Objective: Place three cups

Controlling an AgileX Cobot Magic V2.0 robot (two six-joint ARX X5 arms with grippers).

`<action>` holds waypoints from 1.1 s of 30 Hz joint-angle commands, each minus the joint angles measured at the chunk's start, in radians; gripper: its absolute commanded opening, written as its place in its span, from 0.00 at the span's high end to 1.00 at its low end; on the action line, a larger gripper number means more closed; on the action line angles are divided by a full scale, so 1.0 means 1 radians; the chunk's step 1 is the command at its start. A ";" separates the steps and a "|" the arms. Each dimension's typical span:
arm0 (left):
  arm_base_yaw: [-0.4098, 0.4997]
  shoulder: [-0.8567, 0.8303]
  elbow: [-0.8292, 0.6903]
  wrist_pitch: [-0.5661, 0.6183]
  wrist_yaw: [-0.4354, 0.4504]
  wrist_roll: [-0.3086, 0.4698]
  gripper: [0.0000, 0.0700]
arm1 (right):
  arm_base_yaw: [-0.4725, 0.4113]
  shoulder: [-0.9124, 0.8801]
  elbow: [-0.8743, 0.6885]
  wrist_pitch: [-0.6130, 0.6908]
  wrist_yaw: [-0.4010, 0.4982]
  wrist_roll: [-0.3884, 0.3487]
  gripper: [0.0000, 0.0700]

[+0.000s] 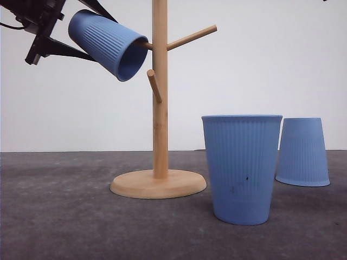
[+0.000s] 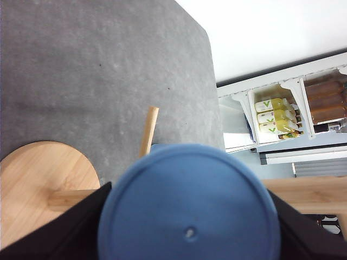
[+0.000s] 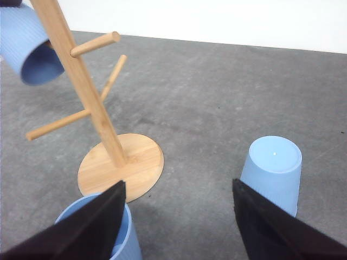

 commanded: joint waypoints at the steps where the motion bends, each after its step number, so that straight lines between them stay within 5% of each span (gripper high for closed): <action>1: -0.007 0.028 0.018 0.010 -0.001 0.002 0.38 | 0.004 0.003 0.013 0.012 0.004 0.015 0.43; 5: -0.014 0.035 0.018 0.004 0.001 0.002 0.19 | 0.004 0.003 0.013 0.012 0.004 0.015 0.43; 13: -0.012 0.027 0.018 -0.028 0.092 0.014 0.19 | 0.004 0.003 0.013 0.012 0.003 0.016 0.43; 17: -0.012 -0.003 0.018 -0.121 0.090 0.084 0.19 | 0.004 0.003 0.013 0.011 0.003 0.016 0.43; 28: -0.006 -0.118 0.012 -0.369 0.057 0.283 0.20 | 0.004 0.003 0.013 0.010 0.003 0.019 0.43; 33: -0.006 -0.235 -0.067 -0.362 -0.041 0.326 0.21 | 0.004 0.003 0.013 0.010 0.003 0.019 0.43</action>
